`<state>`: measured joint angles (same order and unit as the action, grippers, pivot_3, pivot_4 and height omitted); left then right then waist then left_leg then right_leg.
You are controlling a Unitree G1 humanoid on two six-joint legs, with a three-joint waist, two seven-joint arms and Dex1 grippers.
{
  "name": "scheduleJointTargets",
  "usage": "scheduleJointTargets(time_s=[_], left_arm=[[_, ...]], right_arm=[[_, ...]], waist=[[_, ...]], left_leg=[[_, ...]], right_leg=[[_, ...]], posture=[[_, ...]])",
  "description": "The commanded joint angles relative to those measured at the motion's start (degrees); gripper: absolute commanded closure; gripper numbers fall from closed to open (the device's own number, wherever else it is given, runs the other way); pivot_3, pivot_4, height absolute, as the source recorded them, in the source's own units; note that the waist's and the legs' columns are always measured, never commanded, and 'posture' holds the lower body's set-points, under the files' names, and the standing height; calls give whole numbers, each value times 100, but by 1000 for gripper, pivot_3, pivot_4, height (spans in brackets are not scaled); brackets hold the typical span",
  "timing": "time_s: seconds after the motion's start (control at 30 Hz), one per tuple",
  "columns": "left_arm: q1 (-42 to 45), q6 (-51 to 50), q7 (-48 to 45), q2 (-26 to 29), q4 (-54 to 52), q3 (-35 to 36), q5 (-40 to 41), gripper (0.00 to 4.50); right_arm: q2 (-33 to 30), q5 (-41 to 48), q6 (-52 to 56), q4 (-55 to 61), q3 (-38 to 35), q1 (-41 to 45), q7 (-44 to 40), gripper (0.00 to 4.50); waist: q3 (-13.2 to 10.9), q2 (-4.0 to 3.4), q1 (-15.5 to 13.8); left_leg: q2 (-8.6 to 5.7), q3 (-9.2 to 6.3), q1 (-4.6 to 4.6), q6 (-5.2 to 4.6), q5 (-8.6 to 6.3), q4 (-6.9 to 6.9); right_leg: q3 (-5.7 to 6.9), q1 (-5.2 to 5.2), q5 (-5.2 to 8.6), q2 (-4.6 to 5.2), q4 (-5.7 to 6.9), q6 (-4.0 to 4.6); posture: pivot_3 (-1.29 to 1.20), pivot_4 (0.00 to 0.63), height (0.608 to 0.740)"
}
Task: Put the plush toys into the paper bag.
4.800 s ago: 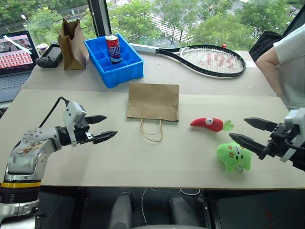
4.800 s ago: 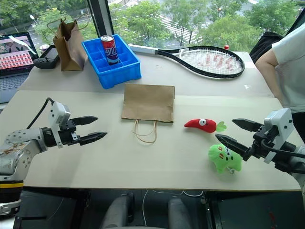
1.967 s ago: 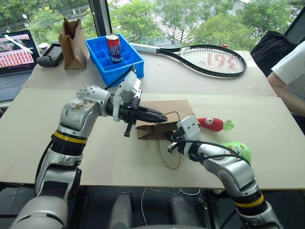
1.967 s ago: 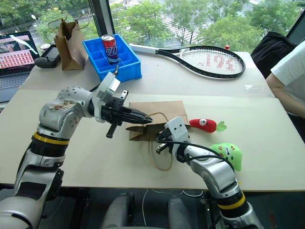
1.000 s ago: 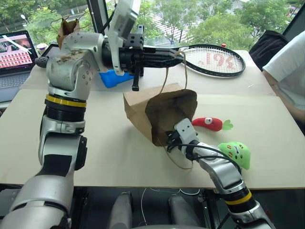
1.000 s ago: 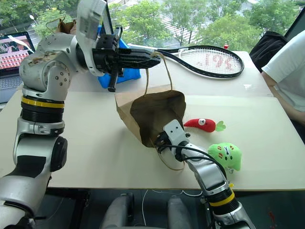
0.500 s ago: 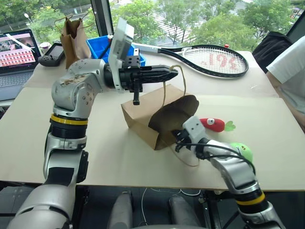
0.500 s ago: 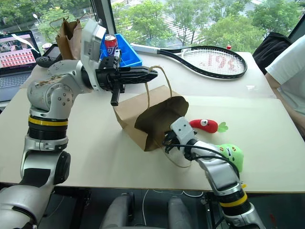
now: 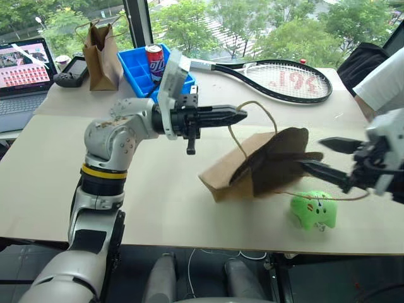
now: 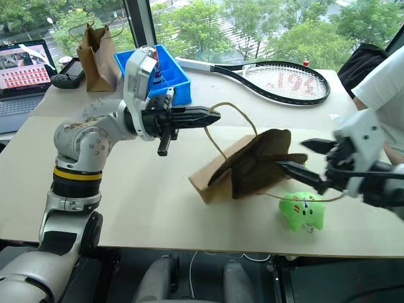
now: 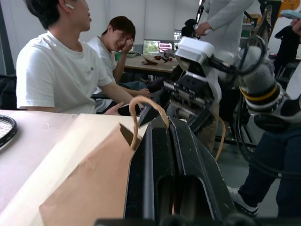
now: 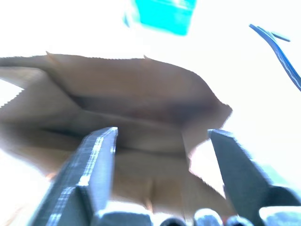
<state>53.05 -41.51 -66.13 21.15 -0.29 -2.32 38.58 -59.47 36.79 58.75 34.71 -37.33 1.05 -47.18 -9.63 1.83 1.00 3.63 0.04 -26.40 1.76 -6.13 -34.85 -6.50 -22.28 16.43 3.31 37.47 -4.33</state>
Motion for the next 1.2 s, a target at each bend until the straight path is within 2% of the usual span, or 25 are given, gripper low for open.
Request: scheduleJointTargets(time_s=[0.03,0.1,0.23,0.4,0.53,0.6,0.67,0.77,0.87,1.03,1.2], left_arm=[[-30,-50,69,-54,-315,-15,178,4500],[3,1,75,-44,-268,-2,132,4500],[442,369,208,32,302,175,-140,4500],[1691,978,362,161,1583,604,-371,4500],[2471,1397,155,337,2330,728,-541,4500],[2628,1561,-57,409,2508,661,-662,4500],[2608,1642,-259,454,2526,578,-724,4500],[2050,1524,-611,488,2168,307,-775,4500],[1528,1403,-782,523,1761,88,-800,4500],[856,1301,-803,569,1104,-218,-917,4500],[356,944,-535,439,529,-244,-748,4500]], right_arm=[[-5,-390,-308,-248,-197,-475,-61,20],[138,-360,-463,-257,-77,-410,67,20],[483,238,-255,63,232,257,353,20],[654,734,20,277,683,1042,771,20],[1077,786,114,495,1711,1710,1378,20],[1539,629,56,460,2248,1969,1782,20],[1793,416,-37,406,2644,2048,2020,20],[2120,-87,-321,201,3211,2039,2330,20],[2135,-511,-502,201,3692,1872,2407,20],[2027,-855,-489,291,3997,1493,2447,20],[1701,-917,-169,581,3608,990,2474,20]], waist=[[0,0,6],[0,-2,44],[0,-3,147],[-7,5,144],[-7,6,151],[-7,6,144],[-9,5,143],[-8,3,116],[-8,3,104],[-8,4,98],[-8,3,74]], left_leg=[[1,0,0,0,0,0],[-2,3,1,0,0,-4],[-4,-1,8,0,1,-7],[-14,-8,1,0,1,-5],[-17,-7,1,-1,-1,19],[-19,-7,-7,-2,-1,28],[-17,-9,-10,-2,-1,33],[-23,-10,-24,-2,-1,38],[-23,-10,-33,-2,-1,30],[-21,-14,-78,-3,0,1],[-23,-14,-84,-3,1,-8]], right_leg=[[0,0,0,0,-2,0],[-8,-1,0,0,0,-3],[-13,-2,16,-3,10,-37],[-14,-6,16,0,6,-43],[-17,2,16,4,-28,-42],[-17,-6,16,4,-32,-41],[-13,-10,8,2,-32,-23],[-11,-19,6,6,-32,-18],[-11,-23,5,7,-29,-17],[-9,-60,3,5,-4,-15],[-15,-79,4,4,27,-16]], posture=[[0,150,740],[0,150,740],[0,150,740],[0,150,740],[0,150,740],[0,150,740],[0,150,740],[0,150,740],[0,150,740],[0,150,740],[0,150,740]])
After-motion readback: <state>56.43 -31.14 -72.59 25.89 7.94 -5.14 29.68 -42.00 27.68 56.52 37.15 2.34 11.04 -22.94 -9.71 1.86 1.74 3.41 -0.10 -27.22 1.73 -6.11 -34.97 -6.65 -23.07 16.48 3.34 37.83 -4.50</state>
